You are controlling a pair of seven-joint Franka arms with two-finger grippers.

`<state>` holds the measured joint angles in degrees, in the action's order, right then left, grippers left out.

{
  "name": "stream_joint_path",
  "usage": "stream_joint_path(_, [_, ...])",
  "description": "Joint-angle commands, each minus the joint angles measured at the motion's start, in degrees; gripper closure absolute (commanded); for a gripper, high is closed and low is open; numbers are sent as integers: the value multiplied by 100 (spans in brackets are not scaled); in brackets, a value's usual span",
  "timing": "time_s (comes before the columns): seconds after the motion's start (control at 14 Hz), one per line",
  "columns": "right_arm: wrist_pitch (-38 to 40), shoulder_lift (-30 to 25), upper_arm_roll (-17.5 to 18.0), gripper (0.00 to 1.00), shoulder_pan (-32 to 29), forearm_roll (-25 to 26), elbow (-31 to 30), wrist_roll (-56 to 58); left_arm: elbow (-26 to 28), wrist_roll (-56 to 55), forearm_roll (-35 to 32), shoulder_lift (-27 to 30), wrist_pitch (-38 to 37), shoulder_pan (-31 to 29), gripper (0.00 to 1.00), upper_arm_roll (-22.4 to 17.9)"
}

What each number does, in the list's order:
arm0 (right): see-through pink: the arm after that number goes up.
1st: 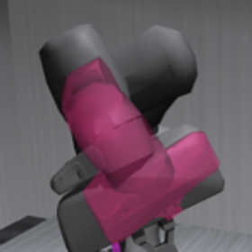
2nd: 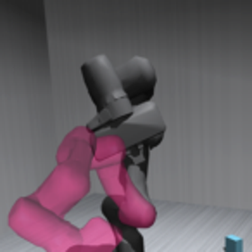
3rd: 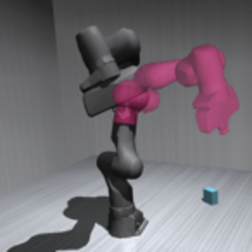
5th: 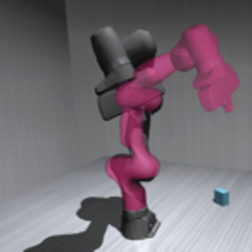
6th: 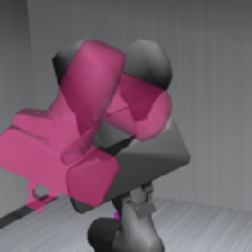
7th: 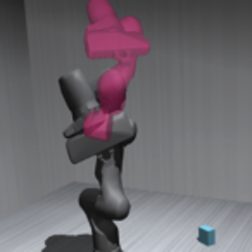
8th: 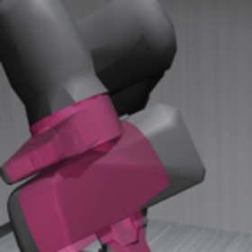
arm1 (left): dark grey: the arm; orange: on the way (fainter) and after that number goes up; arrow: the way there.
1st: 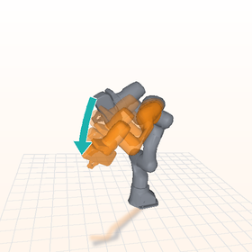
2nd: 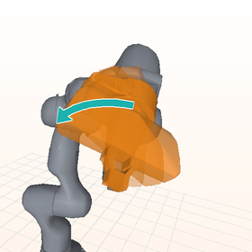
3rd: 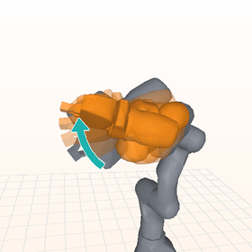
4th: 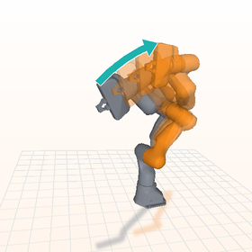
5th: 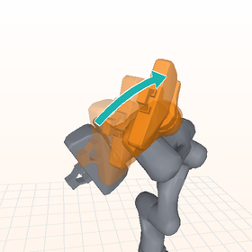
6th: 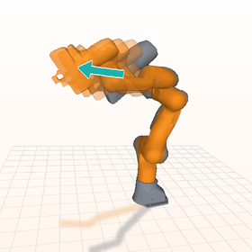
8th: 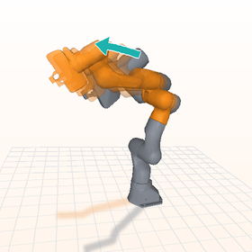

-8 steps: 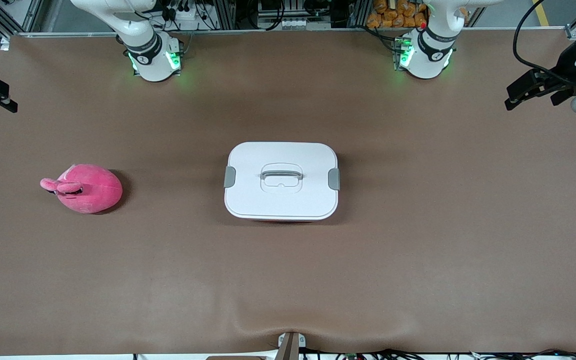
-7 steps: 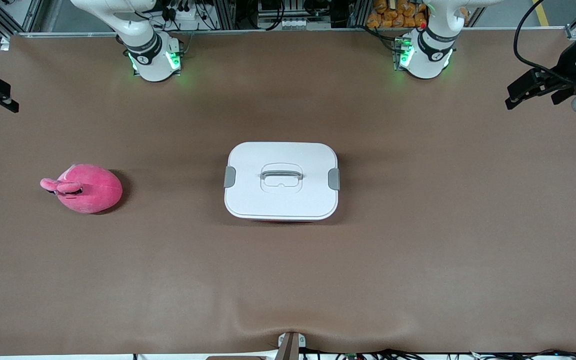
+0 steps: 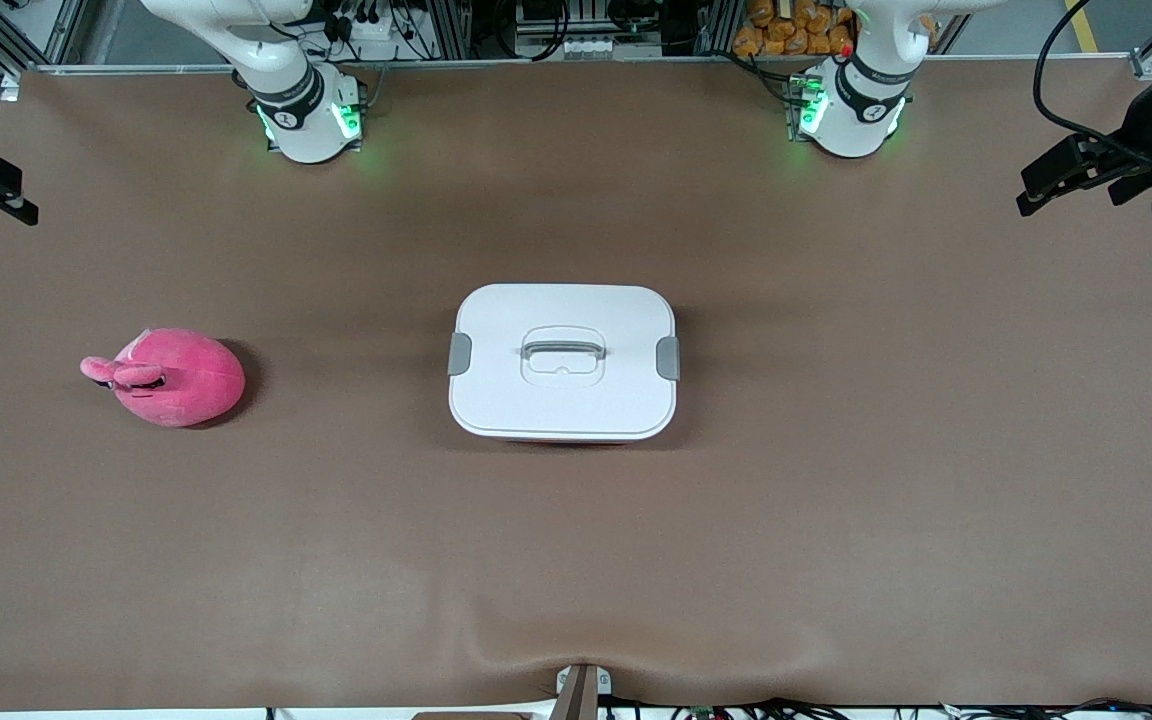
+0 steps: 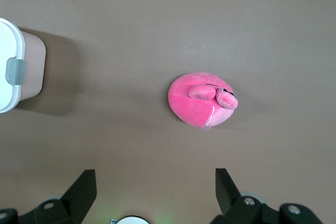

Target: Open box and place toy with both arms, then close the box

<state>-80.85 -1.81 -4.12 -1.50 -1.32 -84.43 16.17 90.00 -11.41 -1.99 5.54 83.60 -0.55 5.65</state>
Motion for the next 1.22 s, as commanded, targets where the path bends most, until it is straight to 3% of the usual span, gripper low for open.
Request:
stream_joint_path(0.0, [79, 5, -10, 0, 28, 88, 85, -78, -158, 86, -108, -80, -125, -33, 0, 15])
stream_joint_path(0.72, [79, 22, -10, 0, 10, 70, 93, -87, -44, -62, -83, -255, -11, -41, 0, 23])
stream_joint_path(1.15, [79, 22, -10, 0, 10, 44, 85, -96, -79, -1388, -47, -650, 428, 64, 0, 242])
